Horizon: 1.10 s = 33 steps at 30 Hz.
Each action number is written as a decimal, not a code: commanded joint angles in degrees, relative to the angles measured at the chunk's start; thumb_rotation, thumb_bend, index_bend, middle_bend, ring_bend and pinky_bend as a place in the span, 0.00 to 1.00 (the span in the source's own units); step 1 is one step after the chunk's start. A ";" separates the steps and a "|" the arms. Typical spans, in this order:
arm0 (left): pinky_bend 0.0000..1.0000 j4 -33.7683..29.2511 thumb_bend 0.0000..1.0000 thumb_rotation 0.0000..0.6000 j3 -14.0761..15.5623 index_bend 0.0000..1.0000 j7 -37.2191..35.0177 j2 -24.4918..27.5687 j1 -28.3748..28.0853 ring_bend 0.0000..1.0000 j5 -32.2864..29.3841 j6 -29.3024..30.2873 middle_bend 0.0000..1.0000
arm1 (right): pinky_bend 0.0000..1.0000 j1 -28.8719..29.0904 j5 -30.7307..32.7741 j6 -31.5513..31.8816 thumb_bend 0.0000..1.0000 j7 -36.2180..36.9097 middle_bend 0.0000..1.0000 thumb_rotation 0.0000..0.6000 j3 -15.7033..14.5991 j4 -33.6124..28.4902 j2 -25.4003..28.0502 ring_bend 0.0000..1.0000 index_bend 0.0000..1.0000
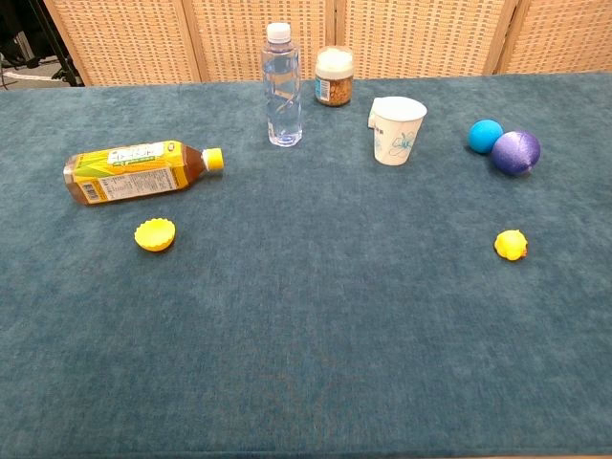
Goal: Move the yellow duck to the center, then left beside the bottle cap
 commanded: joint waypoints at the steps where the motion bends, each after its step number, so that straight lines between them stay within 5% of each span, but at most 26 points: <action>1: 0.00 -0.02 0.00 1.00 0.06 0.00 0.07 0.06 -0.27 0.00 0.16 -0.49 0.00 | 0.00 -0.01 -0.06 -0.01 0.00 -0.24 0.00 1.00 -0.03 -0.03 -0.10 0.00 0.00; 11: 0.00 0.00 0.00 1.00 0.04 0.00 -0.71 0.23 -0.06 0.00 0.65 0.10 0.00 | 0.00 3.26 -1.24 -5.87 0.01 -0.14 0.00 1.00 -0.93 2.48 -1.68 0.00 0.09; 24: 0.00 -0.09 0.00 1.00 -0.65 0.00 0.42 -0.61 -1.08 0.00 0.27 -1.06 0.00 | 0.00 15.39 -5.59 -18.74 0.26 -0.35 0.00 1.00 0.03 10.74 -6.50 0.00 0.25; 33: 0.00 -0.50 0.00 1.00 -1.14 0.00 2.25 -0.94 -2.26 0.00 -1.75 -4.12 0.00 | 0.00 21.09 -5.28 -27.35 0.27 -1.63 0.00 1.00 -1.78 13.79 -12.05 0.00 0.31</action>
